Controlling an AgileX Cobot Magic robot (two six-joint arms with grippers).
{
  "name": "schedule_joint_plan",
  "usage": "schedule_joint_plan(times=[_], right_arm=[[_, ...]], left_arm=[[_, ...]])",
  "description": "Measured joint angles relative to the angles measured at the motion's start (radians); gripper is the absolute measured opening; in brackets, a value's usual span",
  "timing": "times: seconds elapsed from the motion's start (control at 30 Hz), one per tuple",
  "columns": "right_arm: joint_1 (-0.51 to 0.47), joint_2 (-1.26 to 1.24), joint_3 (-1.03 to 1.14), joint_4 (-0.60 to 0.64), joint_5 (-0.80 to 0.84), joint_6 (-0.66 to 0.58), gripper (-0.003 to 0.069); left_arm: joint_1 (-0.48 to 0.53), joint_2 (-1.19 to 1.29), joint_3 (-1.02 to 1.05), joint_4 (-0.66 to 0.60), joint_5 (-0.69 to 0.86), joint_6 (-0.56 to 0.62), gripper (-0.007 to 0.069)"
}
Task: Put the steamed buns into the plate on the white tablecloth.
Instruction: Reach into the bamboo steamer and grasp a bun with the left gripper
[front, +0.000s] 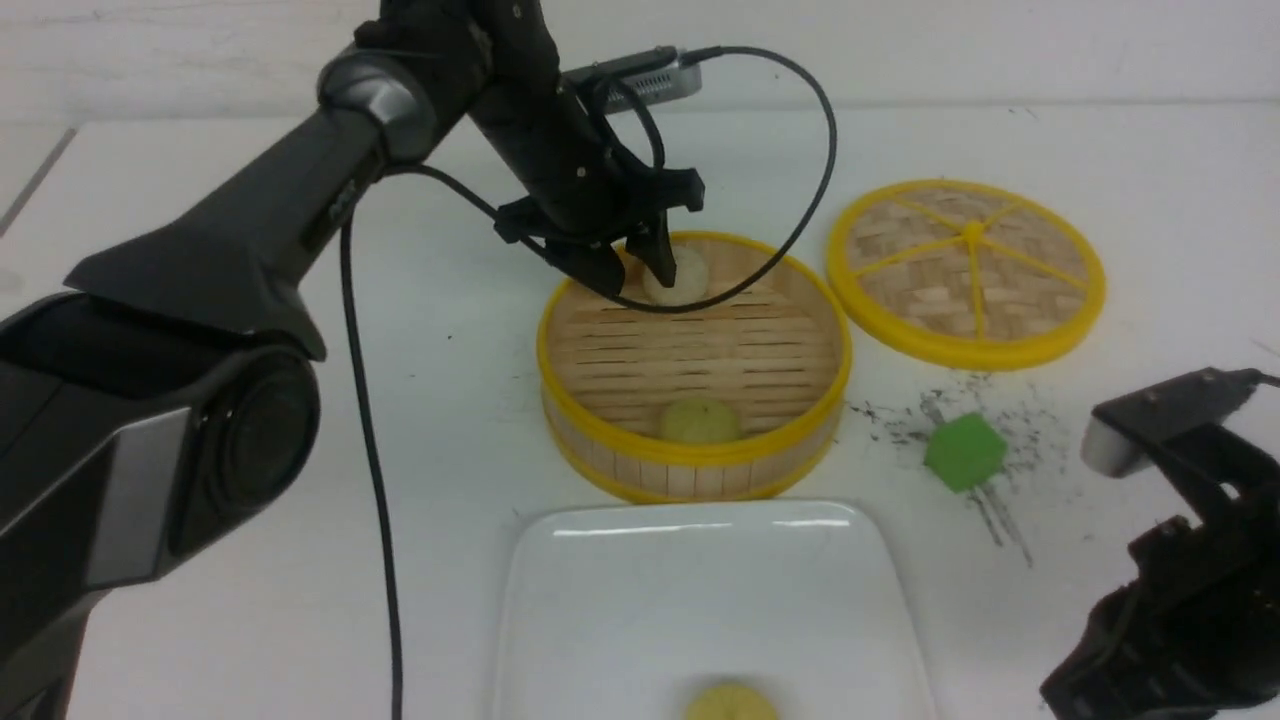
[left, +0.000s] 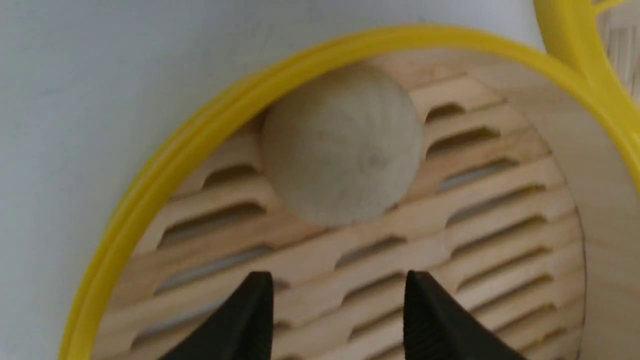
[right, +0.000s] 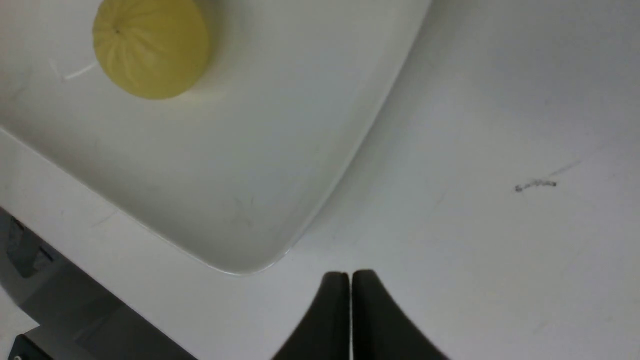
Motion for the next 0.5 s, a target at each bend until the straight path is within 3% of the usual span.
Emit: schedule_joint_plan(times=[0.5], right_arm=[[0.006, 0.018, -0.016, -0.025, -0.030, 0.000, 0.0031]], left_arm=[[-0.009, 0.077, -0.003, -0.039, -0.174, 0.000, 0.0378]])
